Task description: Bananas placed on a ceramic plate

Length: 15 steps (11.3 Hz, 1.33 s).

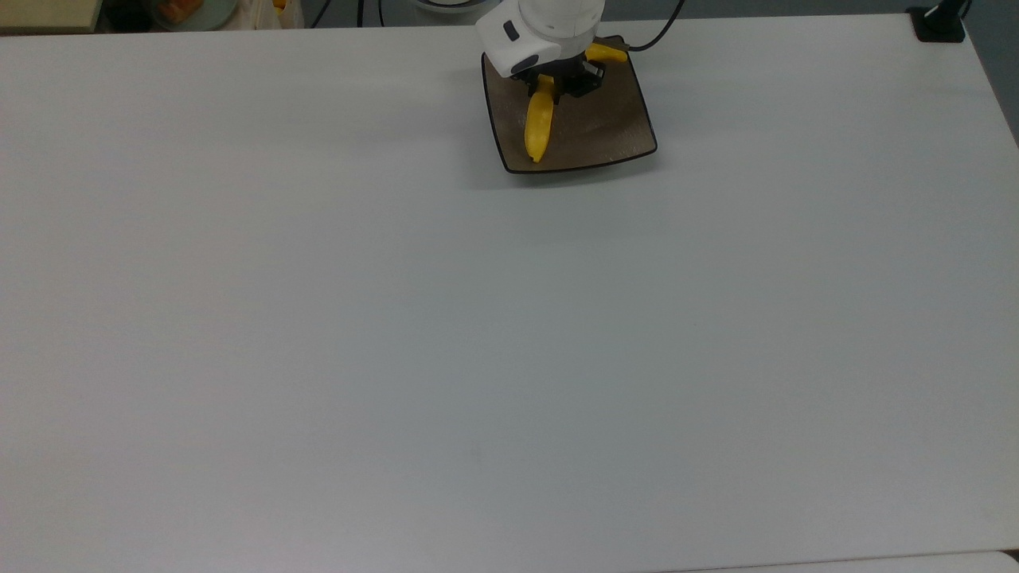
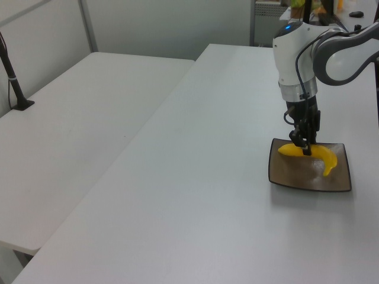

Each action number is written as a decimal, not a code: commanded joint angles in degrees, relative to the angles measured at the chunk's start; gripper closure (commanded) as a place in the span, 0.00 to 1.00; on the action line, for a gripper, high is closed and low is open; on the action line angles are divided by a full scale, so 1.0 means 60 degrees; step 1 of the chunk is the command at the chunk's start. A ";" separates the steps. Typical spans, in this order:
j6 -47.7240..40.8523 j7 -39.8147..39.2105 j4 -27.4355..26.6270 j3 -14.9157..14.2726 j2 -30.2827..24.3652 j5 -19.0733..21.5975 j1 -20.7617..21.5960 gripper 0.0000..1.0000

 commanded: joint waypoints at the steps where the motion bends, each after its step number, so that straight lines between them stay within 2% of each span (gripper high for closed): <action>1: 0.0140 0.0161 -0.0304 0.0078 -0.0213 -0.0274 -0.0040 0.58; 4: 0.0038 0.0146 -0.0304 0.0092 -0.0168 -0.0537 -0.0025 0.37; 5: 0.0023 0.0146 -0.0304 0.0092 -0.0154 -0.0552 -0.0011 0.26; 6: -0.0166 0.0146 -0.0274 0.0107 -0.0153 -0.0611 0.0018 0.00; 8: -0.0416 0.0146 -0.0056 0.0384 -0.0183 -0.0728 -0.0040 0.00; 10: -0.0547 0.0103 0.0455 0.0400 -0.0197 -0.0932 -0.0055 0.00; 15: -0.2245 -0.0293 0.3397 0.0356 -0.0183 -0.1066 -0.0508 0.00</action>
